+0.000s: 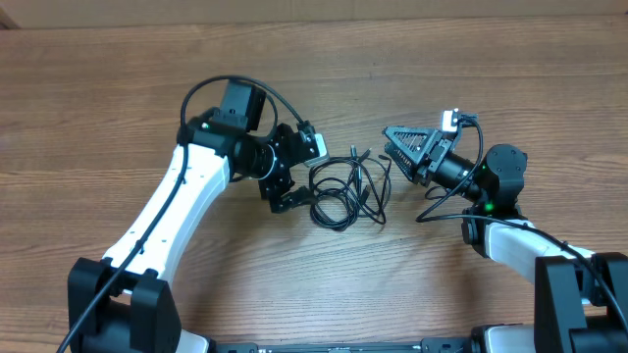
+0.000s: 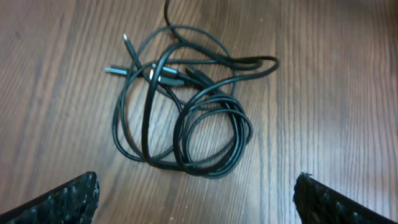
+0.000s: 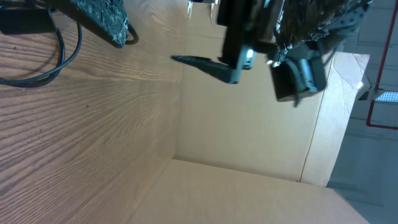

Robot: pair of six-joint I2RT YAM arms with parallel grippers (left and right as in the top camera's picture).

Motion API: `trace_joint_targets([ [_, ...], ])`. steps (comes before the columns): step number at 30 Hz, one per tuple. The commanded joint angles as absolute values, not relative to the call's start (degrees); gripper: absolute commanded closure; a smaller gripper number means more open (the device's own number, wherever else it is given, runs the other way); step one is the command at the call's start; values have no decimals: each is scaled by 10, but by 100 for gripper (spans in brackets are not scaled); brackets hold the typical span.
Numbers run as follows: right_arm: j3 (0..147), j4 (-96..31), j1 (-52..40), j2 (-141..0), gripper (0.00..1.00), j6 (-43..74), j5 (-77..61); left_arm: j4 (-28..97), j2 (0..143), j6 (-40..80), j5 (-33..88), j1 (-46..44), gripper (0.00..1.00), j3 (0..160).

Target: Untangle cables

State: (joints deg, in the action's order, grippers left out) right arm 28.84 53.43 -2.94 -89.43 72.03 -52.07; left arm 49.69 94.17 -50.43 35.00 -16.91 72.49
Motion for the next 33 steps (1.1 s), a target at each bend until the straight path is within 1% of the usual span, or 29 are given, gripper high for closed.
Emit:
trace_joint_targets([
  [1,294,534,-27,-889,23,722,-514,461,944,-410,374,-173,0,678],
  [7,294,534,-27,-889,23,722,-512,366,944,-327,369,-189,1,596],
  [11,294,534,-27,-889,22,722,-511,272,944,-217,339,-193,1,548],
  [16,294,534,-27,-889,21,722,-511,203,944,-139,314,-193,1,515],
  [21,294,534,-27,-889,20,722,-511,196,944,-115,273,-193,0,506],
  [33,294,534,-27,-889,20,722,-511,191,947,-116,257,-211,1,506],
])
